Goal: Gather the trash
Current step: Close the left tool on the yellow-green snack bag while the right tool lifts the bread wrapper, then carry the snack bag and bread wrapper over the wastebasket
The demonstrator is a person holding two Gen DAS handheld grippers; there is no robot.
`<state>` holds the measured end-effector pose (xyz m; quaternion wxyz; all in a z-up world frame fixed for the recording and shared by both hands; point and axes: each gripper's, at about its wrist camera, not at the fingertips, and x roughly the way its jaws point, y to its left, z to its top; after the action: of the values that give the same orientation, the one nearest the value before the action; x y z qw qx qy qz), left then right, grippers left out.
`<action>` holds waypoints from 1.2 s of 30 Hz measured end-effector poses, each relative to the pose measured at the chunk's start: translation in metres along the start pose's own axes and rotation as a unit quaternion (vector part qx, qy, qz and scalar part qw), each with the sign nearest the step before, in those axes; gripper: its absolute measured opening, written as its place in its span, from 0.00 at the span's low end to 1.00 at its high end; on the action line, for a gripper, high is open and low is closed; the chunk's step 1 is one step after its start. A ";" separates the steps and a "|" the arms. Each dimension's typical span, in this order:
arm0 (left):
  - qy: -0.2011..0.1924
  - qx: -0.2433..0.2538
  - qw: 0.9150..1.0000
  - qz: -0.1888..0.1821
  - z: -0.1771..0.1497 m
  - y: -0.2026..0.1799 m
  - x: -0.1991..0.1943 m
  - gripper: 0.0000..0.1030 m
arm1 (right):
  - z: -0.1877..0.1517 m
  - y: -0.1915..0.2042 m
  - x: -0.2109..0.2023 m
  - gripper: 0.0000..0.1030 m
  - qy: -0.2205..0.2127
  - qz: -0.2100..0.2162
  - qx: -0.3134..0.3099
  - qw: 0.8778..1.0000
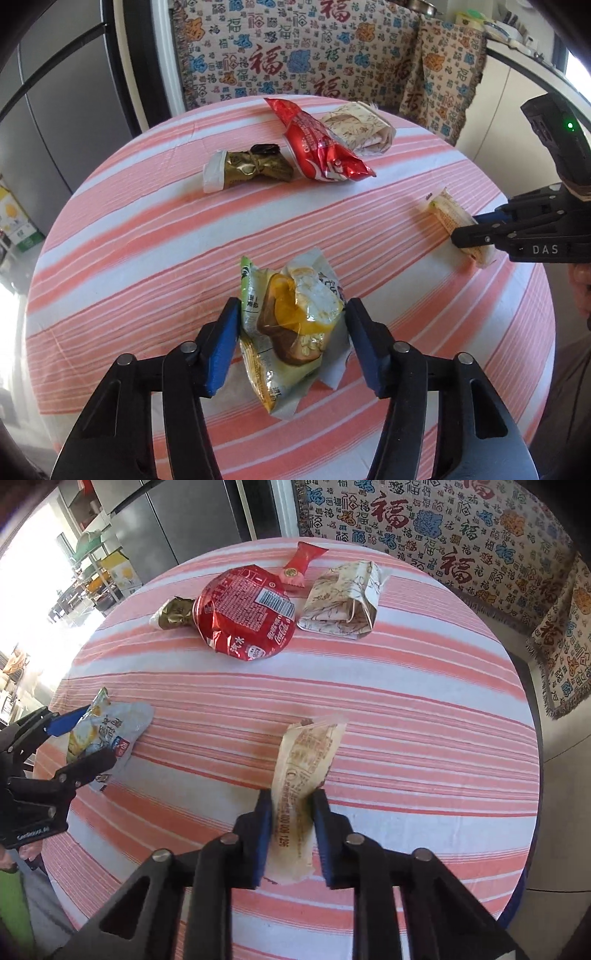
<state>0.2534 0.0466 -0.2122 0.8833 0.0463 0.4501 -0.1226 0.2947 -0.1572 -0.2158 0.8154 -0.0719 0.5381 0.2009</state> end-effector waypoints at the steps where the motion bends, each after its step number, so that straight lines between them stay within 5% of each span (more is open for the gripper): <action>1: -0.003 -0.003 1.000 -0.004 0.000 0.001 -0.002 0.48 | -0.003 -0.002 -0.005 0.17 -0.007 0.007 0.004 1.000; 11: -0.030 -0.028 0.998 -0.048 -0.001 -0.007 -0.018 0.33 | -0.047 -0.031 -0.059 0.16 -0.086 0.029 0.060 0.994; 24: -0.042 0.001 0.998 -0.057 -0.003 -0.076 -0.021 0.26 | -0.105 -0.097 -0.097 0.16 -0.116 0.017 0.132 0.984; 36: -0.035 0.025 0.993 -0.107 -0.004 -0.150 -0.028 0.25 | -0.157 -0.157 -0.119 0.16 -0.132 0.000 0.193 0.972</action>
<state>0.1955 -0.0923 -0.1880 0.8790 0.0155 0.4178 -0.2293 0.1848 -0.3815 -0.1878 0.8778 0.1139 0.4543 0.1009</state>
